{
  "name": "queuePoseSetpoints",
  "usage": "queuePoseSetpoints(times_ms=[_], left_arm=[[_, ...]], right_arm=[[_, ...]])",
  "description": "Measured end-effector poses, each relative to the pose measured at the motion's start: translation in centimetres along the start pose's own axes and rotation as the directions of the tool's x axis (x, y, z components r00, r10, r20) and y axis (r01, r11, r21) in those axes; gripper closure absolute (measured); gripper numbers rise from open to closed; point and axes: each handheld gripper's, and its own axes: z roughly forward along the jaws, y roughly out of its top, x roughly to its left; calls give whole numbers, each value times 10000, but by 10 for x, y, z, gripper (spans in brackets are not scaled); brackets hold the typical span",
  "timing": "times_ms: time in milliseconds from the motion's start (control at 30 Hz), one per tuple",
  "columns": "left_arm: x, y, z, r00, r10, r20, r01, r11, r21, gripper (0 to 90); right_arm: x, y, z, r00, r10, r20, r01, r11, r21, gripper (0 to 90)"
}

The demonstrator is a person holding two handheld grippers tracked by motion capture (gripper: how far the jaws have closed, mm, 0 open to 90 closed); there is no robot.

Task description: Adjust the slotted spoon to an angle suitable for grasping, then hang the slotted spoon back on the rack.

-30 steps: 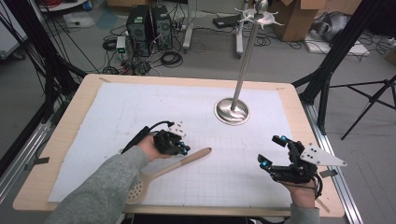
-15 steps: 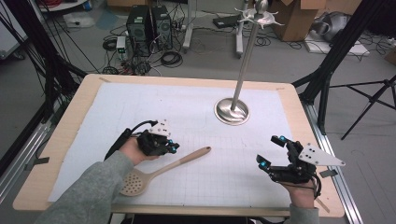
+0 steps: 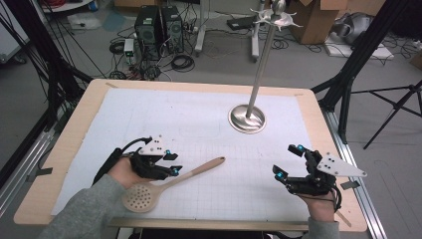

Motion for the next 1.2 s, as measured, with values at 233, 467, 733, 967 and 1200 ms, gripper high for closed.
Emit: queuePoseSetpoints(times_ms=[233, 467, 733, 967, 1200], left_arm=[[-10, -3, -4, 9996, 179, -204, -181, 9998, -113, 203], [-22, -5, -8, 9994, 336, 12, -335, 9988, -351, 141], [-29, -6, -6, 9996, 230, -139, -230, 9997, 37, 141], [-26, -4, 1, 9999, 28, -145, -20, 9985, 555, 144], [-27, -6, 10, 10000, 16, -87, -8, 9960, 891, 161]], right_arm=[[-1, 0, 1, 10000, 10, -12, -10, 10000, 4, 128], [-1, 0, 3, 10000, 33, -65, -33, 10000, 64, 128], [0, 1, 8, 9998, 65, -187, -63, 9999, 113, 128], [-2, 2, 10, 9997, 35, -223, -34, 10000, 35, 128], [-3, 3, 10, 9997, 48, -246, -48, 10000, -22, 128]])
